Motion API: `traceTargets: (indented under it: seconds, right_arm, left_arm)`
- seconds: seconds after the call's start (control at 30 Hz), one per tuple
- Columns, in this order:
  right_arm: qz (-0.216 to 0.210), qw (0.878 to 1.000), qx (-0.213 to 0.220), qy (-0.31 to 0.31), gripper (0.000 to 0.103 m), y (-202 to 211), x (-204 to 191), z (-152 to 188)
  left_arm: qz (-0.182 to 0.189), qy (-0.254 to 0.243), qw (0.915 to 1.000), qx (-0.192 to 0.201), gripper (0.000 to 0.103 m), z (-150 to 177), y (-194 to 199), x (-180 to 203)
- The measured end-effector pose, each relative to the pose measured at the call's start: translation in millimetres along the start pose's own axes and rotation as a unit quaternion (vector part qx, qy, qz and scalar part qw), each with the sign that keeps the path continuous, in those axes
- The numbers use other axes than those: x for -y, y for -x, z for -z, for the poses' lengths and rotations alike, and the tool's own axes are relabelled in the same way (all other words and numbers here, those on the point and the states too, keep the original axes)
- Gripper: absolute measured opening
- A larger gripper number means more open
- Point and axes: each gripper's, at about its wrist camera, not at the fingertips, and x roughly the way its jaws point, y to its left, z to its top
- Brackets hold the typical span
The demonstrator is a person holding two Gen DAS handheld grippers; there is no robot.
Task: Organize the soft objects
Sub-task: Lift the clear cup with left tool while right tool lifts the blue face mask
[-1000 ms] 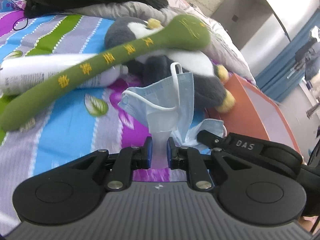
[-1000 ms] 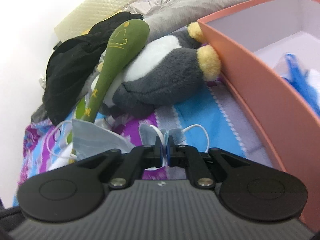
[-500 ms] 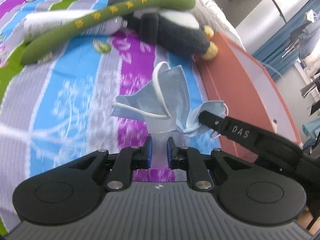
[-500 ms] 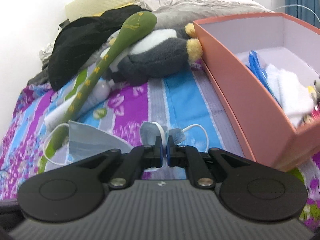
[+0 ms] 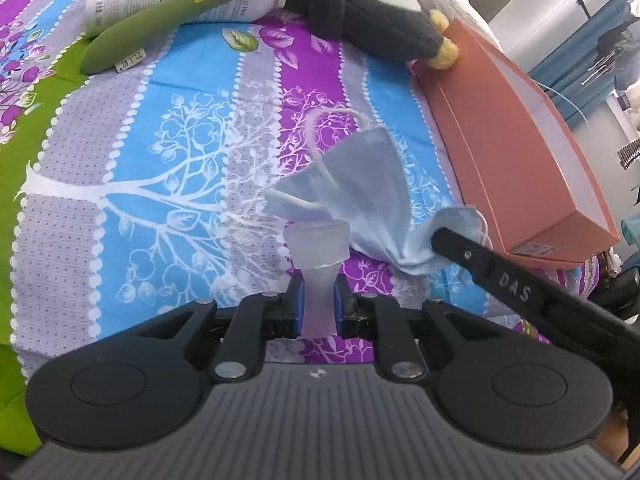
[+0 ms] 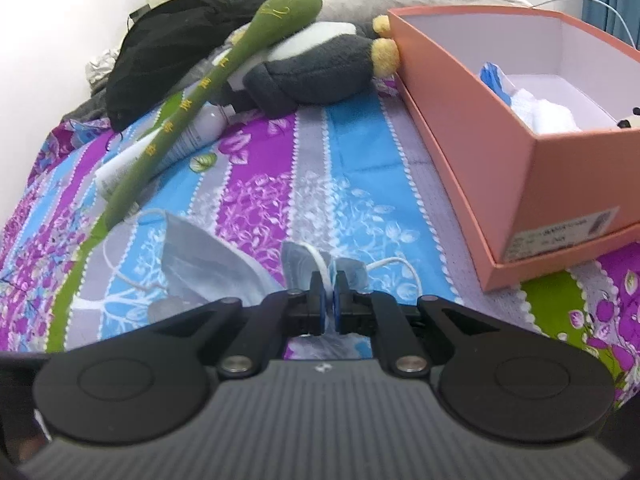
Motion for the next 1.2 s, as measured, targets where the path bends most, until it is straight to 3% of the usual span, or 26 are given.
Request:
traceTargets:
  seconds: [0.27,0.4,0.57,0.63,0.83,0.97,1.2]
  right_arm:
    - [-0.029,0.999,-0.027,0.006,0.013,6.0,5.4,13.5]
    - [-0.037,0.999,-0.026,0.015,0.04,12.6,3.7,15.7]
    - [-0.053,0.997,0.011,0.047,0.051,26.1,-4.5,8.8]
    - [-0.063,0.996,0.029,0.049,0.071,31.2,-5.4,4.8]
    - [-0.103,0.994,0.041,0.025,0.071,28.4,6.7,-11.2]
    - [-0.097,0.994,0.049,0.015,0.071,25.4,19.8,-17.7]
    - [-0.132,0.991,0.034,0.009,0.071,8.4,25.8,-14.6]
  left_arm:
    - [-0.018,0.004,0.9998,0.002,0.018,-5.3,-3.5,-2.0]
    - [-0.026,0.008,0.9996,0.004,0.018,-6.8,-3.7,-6.2]
    - [-0.035,0.014,0.9993,0.006,0.018,-8.2,-1.1,-13.1]
    - [-0.037,0.015,0.9992,0.007,0.018,-8.3,0.0,-15.4]
    - [-0.04,0.017,0.999,0.007,0.018,-5.8,1.9,-19.9]
    - [-0.039,0.012,0.9992,0.006,0.018,-3.8,4.6,-18.4]
    - [-0.037,0.009,0.9993,0.006,0.018,-0.4,6.4,-17.3]
